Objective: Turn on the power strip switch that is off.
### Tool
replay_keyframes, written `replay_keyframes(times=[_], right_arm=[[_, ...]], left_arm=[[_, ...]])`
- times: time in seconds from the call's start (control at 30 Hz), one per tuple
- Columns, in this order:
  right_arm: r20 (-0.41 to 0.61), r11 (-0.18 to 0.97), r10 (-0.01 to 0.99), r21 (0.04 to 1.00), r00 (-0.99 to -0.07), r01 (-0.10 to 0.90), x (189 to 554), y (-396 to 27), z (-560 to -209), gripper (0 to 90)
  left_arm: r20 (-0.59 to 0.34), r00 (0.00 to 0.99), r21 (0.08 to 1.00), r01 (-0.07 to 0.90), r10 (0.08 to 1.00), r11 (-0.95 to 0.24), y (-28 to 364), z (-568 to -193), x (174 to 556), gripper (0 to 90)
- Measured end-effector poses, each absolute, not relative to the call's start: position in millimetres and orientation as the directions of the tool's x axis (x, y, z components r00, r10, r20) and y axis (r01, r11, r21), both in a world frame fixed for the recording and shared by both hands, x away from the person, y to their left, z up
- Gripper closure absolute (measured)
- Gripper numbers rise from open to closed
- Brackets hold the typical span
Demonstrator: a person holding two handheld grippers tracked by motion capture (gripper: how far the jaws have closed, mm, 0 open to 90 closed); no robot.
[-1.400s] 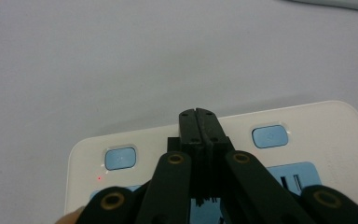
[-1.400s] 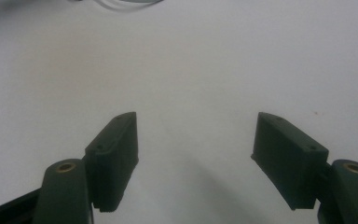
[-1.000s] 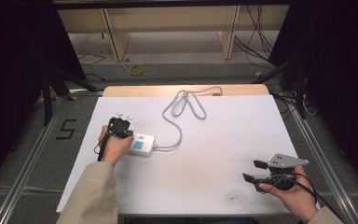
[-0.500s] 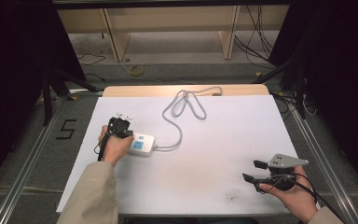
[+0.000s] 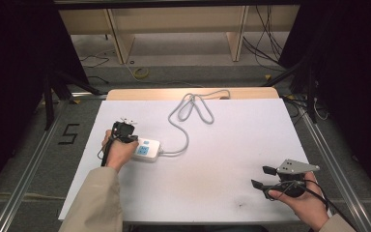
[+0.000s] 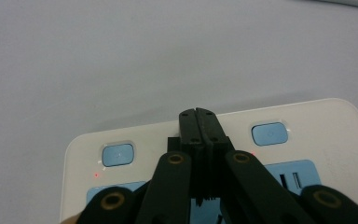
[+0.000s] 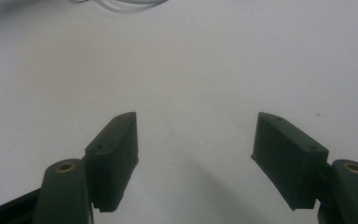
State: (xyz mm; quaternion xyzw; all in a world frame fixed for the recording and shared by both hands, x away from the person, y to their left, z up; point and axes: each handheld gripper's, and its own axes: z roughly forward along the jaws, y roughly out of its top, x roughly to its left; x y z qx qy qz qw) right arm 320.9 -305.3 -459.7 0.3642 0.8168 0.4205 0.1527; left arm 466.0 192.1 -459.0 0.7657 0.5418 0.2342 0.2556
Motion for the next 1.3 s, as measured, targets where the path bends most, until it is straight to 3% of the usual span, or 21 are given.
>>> replay_keyframes(times=[1.3], right_arm=[[0.055, 0.381, 0.723, 0.800, -0.688, 0.464, 320.8, -305.9, -459.6, 31.3]], left_arm=[[0.099, 0.304, 0.641, 0.709, 0.947, -0.294, 190.0, -458.6, 465.9, 90.0]])
